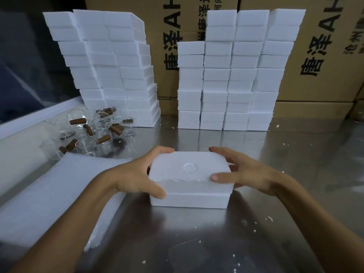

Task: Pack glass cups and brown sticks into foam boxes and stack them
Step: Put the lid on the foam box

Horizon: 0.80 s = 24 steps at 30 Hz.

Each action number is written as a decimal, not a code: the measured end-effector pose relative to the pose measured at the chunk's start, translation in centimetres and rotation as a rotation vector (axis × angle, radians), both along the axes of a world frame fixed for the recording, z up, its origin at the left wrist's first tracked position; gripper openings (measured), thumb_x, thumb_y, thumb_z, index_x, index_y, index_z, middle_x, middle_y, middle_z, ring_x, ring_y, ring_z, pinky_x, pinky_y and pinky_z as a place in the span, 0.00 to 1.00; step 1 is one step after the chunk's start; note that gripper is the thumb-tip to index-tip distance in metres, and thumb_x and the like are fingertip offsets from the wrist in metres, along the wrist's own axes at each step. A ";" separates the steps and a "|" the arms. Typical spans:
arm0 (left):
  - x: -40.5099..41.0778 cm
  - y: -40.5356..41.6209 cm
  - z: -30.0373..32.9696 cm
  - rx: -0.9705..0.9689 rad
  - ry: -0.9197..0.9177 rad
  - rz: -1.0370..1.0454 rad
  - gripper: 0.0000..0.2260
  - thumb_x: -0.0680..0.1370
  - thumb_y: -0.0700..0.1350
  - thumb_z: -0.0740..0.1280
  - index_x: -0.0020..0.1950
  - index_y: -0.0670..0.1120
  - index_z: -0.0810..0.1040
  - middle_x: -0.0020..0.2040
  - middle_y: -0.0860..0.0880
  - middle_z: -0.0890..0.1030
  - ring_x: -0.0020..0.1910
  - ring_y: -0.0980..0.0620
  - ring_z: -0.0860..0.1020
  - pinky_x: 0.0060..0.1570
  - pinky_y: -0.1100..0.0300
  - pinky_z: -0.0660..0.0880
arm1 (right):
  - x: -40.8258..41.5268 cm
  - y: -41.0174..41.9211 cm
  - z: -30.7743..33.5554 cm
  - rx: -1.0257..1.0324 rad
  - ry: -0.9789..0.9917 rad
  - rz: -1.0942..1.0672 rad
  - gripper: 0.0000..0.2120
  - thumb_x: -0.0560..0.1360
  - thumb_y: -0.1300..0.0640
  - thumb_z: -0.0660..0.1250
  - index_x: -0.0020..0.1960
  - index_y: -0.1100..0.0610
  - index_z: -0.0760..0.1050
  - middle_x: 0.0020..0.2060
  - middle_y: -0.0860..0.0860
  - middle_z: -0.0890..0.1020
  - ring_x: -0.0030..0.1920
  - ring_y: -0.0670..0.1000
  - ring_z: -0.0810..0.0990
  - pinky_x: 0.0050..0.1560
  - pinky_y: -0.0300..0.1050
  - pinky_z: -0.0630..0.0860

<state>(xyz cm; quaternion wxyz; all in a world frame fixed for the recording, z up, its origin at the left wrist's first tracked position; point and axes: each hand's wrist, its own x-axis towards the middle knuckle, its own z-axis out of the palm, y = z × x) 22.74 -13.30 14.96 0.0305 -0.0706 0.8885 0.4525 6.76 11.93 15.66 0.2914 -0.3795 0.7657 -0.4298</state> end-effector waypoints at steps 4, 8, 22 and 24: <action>0.0 -0.4 -0.1 0.013 0.028 -0.017 0.43 0.61 0.46 0.80 0.67 0.72 0.64 0.62 0.57 0.75 0.60 0.57 0.75 0.59 0.58 0.77 | 0.2 0.3 -0.4 0.086 0.164 0.105 0.47 0.65 0.50 0.81 0.74 0.39 0.55 0.66 0.41 0.69 0.67 0.49 0.69 0.68 0.50 0.71; 0.0 -0.7 -0.3 0.043 0.068 -0.008 0.43 0.60 0.43 0.79 0.67 0.72 0.67 0.62 0.60 0.76 0.60 0.60 0.76 0.58 0.62 0.77 | 0.3 0.2 -1.1 0.038 0.202 0.077 0.44 0.67 0.53 0.81 0.73 0.40 0.56 0.65 0.42 0.70 0.66 0.50 0.71 0.68 0.51 0.73; 0.0 -1.2 -0.6 0.133 0.065 0.008 0.42 0.64 0.37 0.79 0.67 0.71 0.67 0.59 0.68 0.76 0.57 0.68 0.75 0.50 0.72 0.75 | 0.2 0.1 -2.3 -0.036 0.265 0.061 0.44 0.66 0.53 0.82 0.70 0.39 0.58 0.61 0.38 0.71 0.60 0.46 0.74 0.58 0.38 0.77; -0.1 -1.0 -0.7 0.175 0.102 0.091 0.42 0.64 0.37 0.79 0.68 0.69 0.68 0.61 0.62 0.77 0.58 0.61 0.78 0.49 0.68 0.77 | 0.2 -0.1 -2.7 -0.073 0.237 0.021 0.44 0.63 0.51 0.82 0.71 0.39 0.60 0.61 0.41 0.72 0.60 0.48 0.74 0.60 0.44 0.78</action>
